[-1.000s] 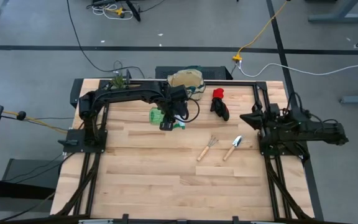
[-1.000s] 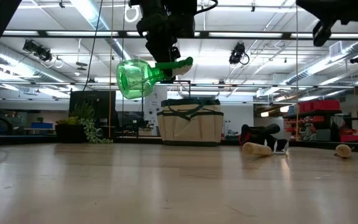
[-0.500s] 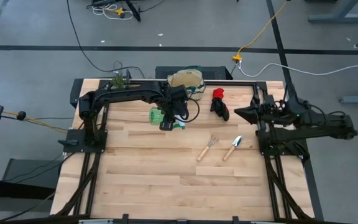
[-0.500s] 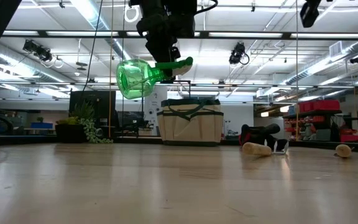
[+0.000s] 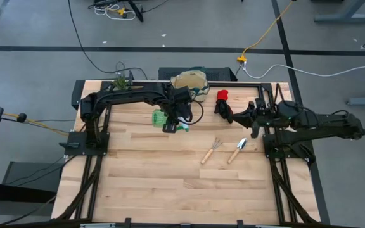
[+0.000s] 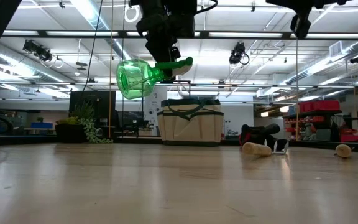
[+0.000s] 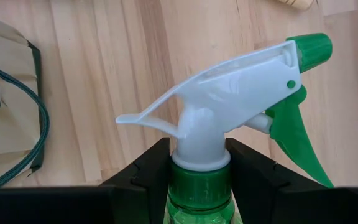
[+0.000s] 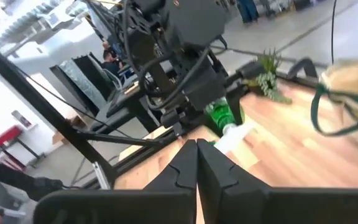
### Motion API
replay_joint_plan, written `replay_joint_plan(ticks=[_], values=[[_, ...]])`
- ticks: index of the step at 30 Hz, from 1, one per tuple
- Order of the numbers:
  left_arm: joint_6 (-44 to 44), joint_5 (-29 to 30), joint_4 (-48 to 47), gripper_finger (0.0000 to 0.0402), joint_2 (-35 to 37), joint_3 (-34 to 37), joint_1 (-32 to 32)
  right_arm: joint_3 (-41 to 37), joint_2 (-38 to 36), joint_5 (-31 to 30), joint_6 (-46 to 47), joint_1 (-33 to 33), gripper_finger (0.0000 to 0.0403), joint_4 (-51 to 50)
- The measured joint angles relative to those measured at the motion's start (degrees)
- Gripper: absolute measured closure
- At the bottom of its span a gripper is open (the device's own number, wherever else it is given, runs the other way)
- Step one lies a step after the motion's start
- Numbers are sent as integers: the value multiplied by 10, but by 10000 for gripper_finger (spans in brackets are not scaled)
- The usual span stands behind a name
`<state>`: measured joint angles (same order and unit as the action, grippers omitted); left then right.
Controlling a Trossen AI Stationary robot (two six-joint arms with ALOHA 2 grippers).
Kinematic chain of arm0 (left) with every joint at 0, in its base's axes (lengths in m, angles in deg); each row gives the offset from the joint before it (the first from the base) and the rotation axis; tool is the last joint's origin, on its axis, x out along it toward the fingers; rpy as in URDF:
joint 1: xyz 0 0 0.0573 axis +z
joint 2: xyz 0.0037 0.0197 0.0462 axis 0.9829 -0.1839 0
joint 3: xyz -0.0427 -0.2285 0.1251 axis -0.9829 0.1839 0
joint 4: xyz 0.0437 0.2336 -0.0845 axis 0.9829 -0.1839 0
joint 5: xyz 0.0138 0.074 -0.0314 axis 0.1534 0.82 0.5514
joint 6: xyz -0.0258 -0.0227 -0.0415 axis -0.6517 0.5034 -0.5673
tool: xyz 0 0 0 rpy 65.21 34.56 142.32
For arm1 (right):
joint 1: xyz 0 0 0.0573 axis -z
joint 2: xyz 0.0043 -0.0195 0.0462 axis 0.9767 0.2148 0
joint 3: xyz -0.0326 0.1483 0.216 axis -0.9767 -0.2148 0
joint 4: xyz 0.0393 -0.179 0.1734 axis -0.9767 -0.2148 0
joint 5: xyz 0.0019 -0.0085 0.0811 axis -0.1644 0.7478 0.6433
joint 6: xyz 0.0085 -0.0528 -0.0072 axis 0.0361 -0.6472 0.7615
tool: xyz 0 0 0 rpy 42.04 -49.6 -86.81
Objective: Pick & Place Garden tools in Gardening bag
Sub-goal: Put the green spray bottle into the white gardening bag
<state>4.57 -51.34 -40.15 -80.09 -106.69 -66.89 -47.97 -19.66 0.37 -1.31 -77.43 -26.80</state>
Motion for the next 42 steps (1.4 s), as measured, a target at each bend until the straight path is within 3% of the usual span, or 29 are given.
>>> replay_joint_plan(ticks=[10, 24, 34, 42], values=[[5, 0, 0, 253, 0, 0, 0, 0, 57, 0, 106, 12, 360, 0], [5, 0, 0, 253, 0, 0, 0, -1, 158, 7, 192, 33, 230, 29], [13, 0, 0, 253, 0, 0, 0, -1, 211, 67, 243, 59, 153, 60], [19, 0, 0, 253, 0, 0, 0, -1, 273, 97, 257, 81, 124, 135]])
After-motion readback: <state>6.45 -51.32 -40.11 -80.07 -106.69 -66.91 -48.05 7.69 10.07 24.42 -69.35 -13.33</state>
